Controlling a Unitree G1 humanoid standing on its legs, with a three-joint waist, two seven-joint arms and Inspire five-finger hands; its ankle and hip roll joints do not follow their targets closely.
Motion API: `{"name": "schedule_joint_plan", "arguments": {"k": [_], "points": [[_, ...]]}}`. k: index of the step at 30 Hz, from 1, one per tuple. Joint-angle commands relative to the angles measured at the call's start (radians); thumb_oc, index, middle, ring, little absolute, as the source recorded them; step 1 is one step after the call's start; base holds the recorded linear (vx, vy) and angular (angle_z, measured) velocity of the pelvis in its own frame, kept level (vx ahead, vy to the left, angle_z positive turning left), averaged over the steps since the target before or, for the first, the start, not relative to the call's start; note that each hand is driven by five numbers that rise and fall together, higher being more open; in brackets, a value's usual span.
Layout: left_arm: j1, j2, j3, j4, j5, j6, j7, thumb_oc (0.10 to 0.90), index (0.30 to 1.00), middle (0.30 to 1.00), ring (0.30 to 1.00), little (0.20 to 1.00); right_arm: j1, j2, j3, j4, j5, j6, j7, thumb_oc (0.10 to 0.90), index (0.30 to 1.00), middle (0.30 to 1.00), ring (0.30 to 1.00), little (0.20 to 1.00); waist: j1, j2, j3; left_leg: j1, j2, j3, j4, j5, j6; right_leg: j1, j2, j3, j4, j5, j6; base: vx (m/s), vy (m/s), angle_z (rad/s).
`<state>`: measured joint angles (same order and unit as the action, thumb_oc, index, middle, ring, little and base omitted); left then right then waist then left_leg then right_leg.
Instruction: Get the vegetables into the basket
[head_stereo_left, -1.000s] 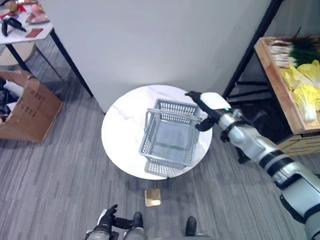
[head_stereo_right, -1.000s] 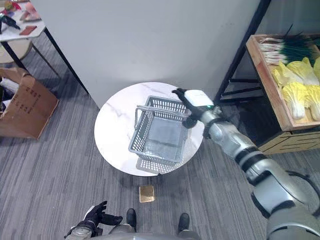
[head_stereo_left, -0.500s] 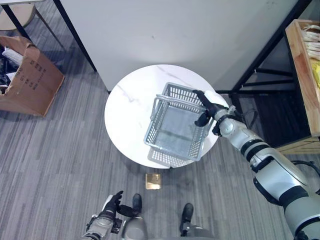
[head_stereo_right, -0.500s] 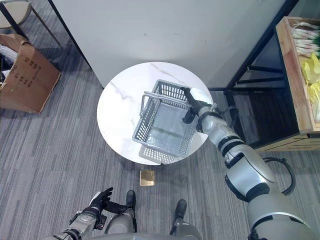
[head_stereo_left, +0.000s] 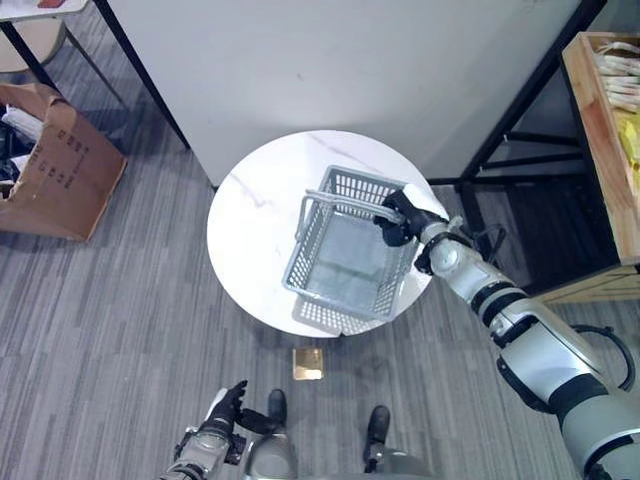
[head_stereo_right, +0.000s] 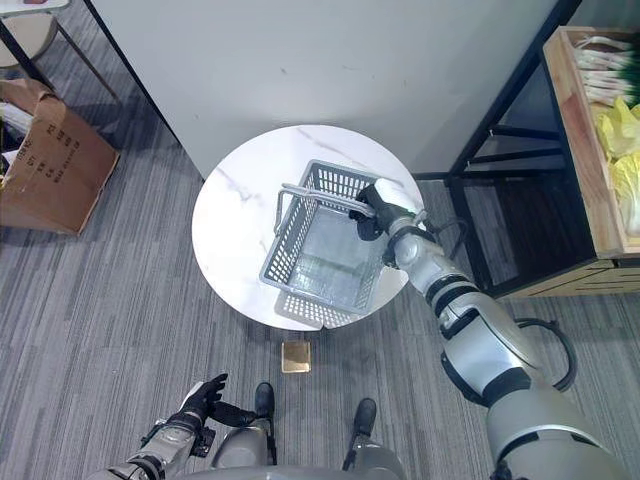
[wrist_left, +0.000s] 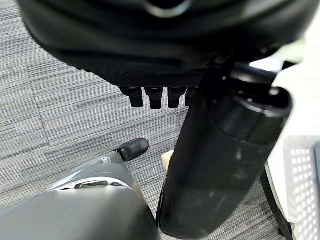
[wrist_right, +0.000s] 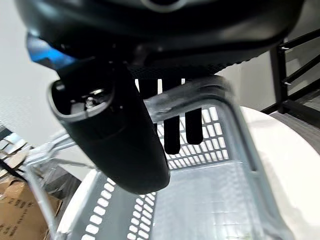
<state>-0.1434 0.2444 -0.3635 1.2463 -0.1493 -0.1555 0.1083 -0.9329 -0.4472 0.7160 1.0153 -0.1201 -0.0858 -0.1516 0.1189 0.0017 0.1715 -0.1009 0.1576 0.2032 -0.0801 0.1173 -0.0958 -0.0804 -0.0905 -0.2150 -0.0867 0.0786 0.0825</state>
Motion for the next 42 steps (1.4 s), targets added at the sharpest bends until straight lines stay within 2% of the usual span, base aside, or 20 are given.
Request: {"name": "schedule_joint_plan", "arguments": {"k": [1,2,4,5,8,9,10,14,16,18,26,29,35,37,39,40,41,42], "points": [[-0.021,0.02,-0.046,0.053,0.046,-0.003,0.012,0.9,1.0,1.0,1.0,1.0,-0.11,-0.029,0.028,-0.148,-0.045,-0.064,-0.037,0.4,0.3,0.3,0.3,0.3,-0.007,-0.063,-0.036,0.063,-0.001,0.008,-0.007,-0.034,-0.039,0.01,-0.08,0.055,-0.001,0.068,0.079,0.0,0.0,0.0],[-0.021,0.02,-0.047,0.053,0.046,-0.003,0.012,0.9,1.0,1.0,1.0,1.0,-0.108,-0.031,0.027,-0.152,-0.045,-0.062,-0.036,0.4,0.3,0.3,0.3,0.3,-0.006,-0.062,-0.035,0.064,-0.001,0.009,-0.007,-0.034,-0.039,0.011,-0.08,0.056,-0.001,0.068,0.079,0.01,0.012,-0.04],[-0.01,0.013,-0.022,0.062,0.064,0.007,0.007,0.9,1.0,1.0,1.0,1.0,-0.055,-0.089,0.0,-0.327,-0.039,-0.075,-0.026,0.4,0.3,0.3,0.3,0.3,-0.024,-0.063,-0.042,0.084,-0.001,0.022,-0.007,-0.043,-0.038,0.021,-0.082,0.063,-0.001,0.067,0.08,0.0,0.016,-0.07],[-0.01,0.013,-0.023,0.062,0.064,0.007,0.007,0.9,1.0,1.0,1.0,1.0,-0.055,-0.089,0.0,-0.327,-0.039,-0.074,-0.026,0.4,0.3,0.3,0.3,0.3,-0.024,-0.063,-0.042,0.084,-0.001,0.022,-0.007,-0.043,-0.038,0.021,-0.082,0.063,-0.001,0.067,0.08,0.01,0.015,-0.06],[0.023,0.003,0.032,0.101,0.105,0.033,-0.029,0.9,1.0,1.0,1.0,1.0,0.118,-0.163,-0.092,-0.615,0.031,-0.12,0.025,0.4,0.3,0.3,0.3,0.3,-0.071,-0.061,-0.061,0.125,0.003,0.05,-0.007,-0.058,-0.036,0.039,-0.08,0.081,0.0,0.065,0.08,0.05,0.025,-0.15],[0.029,0.004,0.04,0.102,0.109,0.033,-0.034,0.9,1.0,1.0,1.0,1.0,0.156,-0.178,-0.108,-0.664,0.033,-0.12,0.038,0.4,0.3,0.3,0.3,0.3,-0.073,-0.059,-0.065,0.132,0.003,0.053,-0.007,-0.061,-0.035,0.043,-0.079,0.083,0.0,0.064,0.079,0.03,0.019,-0.3],[0.043,0.01,0.052,0.115,0.144,0.037,-0.04,0.9,1.0,1.0,1.0,1.0,0.204,-0.228,-0.129,-0.746,0.042,-0.14,0.064,0.4,0.3,0.3,0.3,0.3,-0.087,-0.058,-0.072,0.148,0.002,0.064,-0.007,-0.067,-0.035,0.048,-0.076,0.093,0.002,0.06,0.079,0.02,0.009,-0.35],[0.062,0.023,0.082,0.132,0.198,0.043,-0.044,0.9,1.0,1.0,1.0,1.0,0.274,-0.371,-0.159,-0.891,-0.038,-0.159,0.095,0.4,0.3,0.3,0.3,0.3,-0.119,-0.053,-0.082,0.179,0.005,0.103,-0.007,-0.075,-0.036,0.047,-0.068,0.127,0.006,0.064,0.085,0.01,0.004,-0.3],[0.068,0.026,0.088,0.134,0.206,0.041,-0.046,0.9,1.0,1.0,1.0,1.0,0.298,-0.388,-0.172,-0.911,-0.052,-0.164,0.096,0.4,0.3,0.3,0.3,0.3,-0.123,-0.051,-0.082,0.187,0.005,0.113,-0.007,-0.077,-0.035,0.046,-0.066,0.137,0.006,0.066,0.085,-0.01,0.007,-0.38],[0.079,0.024,0.093,0.135,0.222,0.04,-0.058,0.9,1.0,1.0,1.0,1.0,0.348,-0.438,-0.203,-0.943,-0.102,-0.175,0.093,0.4,0.3,0.3,0.3,0.3,-0.142,-0.044,-0.088,0.205,0.008,0.139,-0.007,-0.078,-0.035,0.042,-0.063,0.156,0.008,0.072,0.087,-0.01,0.001,-0.41],[0.084,0.017,0.125,0.142,0.239,0.041,-0.058,0.9,1.0,1.0,1.0,1.0,0.575,-0.454,-0.367,-0.953,-0.12,-0.177,0.066,0.4,0.3,0.3,0.3,0.3,-0.172,-0.039,-0.102,0.219,0.011,0.168,-0.007,-0.076,-0.037,0.038,-0.059,0.171,0.009,0.077,0.091,-0.01,0.0,-0.13],[0.092,0.01,0.148,0.141,0.237,0.039,-0.058,0.9,1.0,1.0,1.0,1.0,0.7,-0.427,-0.457,-0.95,-0.125,-0.178,0.045,0.4,0.3,0.3,0.3,0.3,-0.19,-0.04,-0.104,0.229,0.006,0.176,-0.007,-0.085,-0.032,0.04,-0.062,0.174,0.013,0.081,0.096,0.0,0.022,0.0],[0.097,0.007,0.163,0.132,0.245,0.037,-0.051,0.9,1.0,1.0,1.0,1.0,0.829,-0.398,-0.543,-0.903,-0.15,-0.163,0.031,0.4,0.3,0.3,0.3,0.3,-0.211,-0.053,-0.095,0.235,-0.018,0.204,-0.007,-0.104,-0.014,0.016,-0.076,0.202,0.044,0.095,0.12,-0.02,0.078,-0.12],[0.092,0.005,0.16,0.122,0.251,0.033,-0.05,0.9,1.0,1.0,1.0,1.0,0.921,-0.388,-0.611,-0.879,-0.171,-0.151,0.019,0.4,0.3,0.3,0.3,0.3,-0.227,-0.059,-0.075,0.236,-0.037,0.206,-0.007,-0.115,0.0,-0.001,-0.095,0.207,0.078,0.108,0.138,-0.06,0.153,-0.16],[0.082,0.007,0.148,0.111,0.256,0.03,-0.048,0.9,1.0,1.0,1.0,1.0,0.968,-0.369,-0.657,-0.866,-0.183,-0.141,-0.002,0.4,0.3,0.3,0.3,0.3,-0.239,-0.07,-0.063,0.217,-0.051,0.204,-0.007,-0.113,0.009,-0.032,-0.111,0.217,0.1,0.148,0.152,-0.11,0.128,0.02],[0.077,0.009,0.138,0.094,0.265,0.025,-0.045,0.9,1.0,1.0,1.0,1.0,1.004,-0.352,-0.693,-0.841,-0.202,-0.132,-0.023,0.4,0.3,0.3,0.3,0.3,-0.257,-0.077,-0.048,0.208,-0.06,0.213,-0.007,-0.123,0.014,-0.054,-0.115,0.235,0.097,0.211,0.175,-0.1,0.082,0.05],[0.077,0.009,0.137,0.094,0.265,0.025,-0.045,0.9,1.0,1.0,1.0,1.0,1.006,-0.352,-0.694,-0.841,-0.202,-0.132,-0.022,0.4,0.3,0.3,0.3,0.3,-0.255,-0.077,-0.049,0.208,-0.06,0.214,-0.007,-0.123,0.014,-0.055,-0.115,0.237,0.096,0.212,0.175,-0.11,0.064,-0.03],[0.074,0.015,0.135,0.085,0.263,0.023,-0.04,0.9,1.0,1.0,1.0,1.0,1.008,-0.334,-0.704,-0.824,-0.203,-0.128,-0.04,0.4,0.3,0.3,0.3,0.3,-0.263,-0.078,-0.042,0.195,-0.057,0.229,-0.007,-0.119,0.013,-0.075,-0.115,0.242,0.087,0.251,0.179,-0.11,0.016,-0.08]]}}
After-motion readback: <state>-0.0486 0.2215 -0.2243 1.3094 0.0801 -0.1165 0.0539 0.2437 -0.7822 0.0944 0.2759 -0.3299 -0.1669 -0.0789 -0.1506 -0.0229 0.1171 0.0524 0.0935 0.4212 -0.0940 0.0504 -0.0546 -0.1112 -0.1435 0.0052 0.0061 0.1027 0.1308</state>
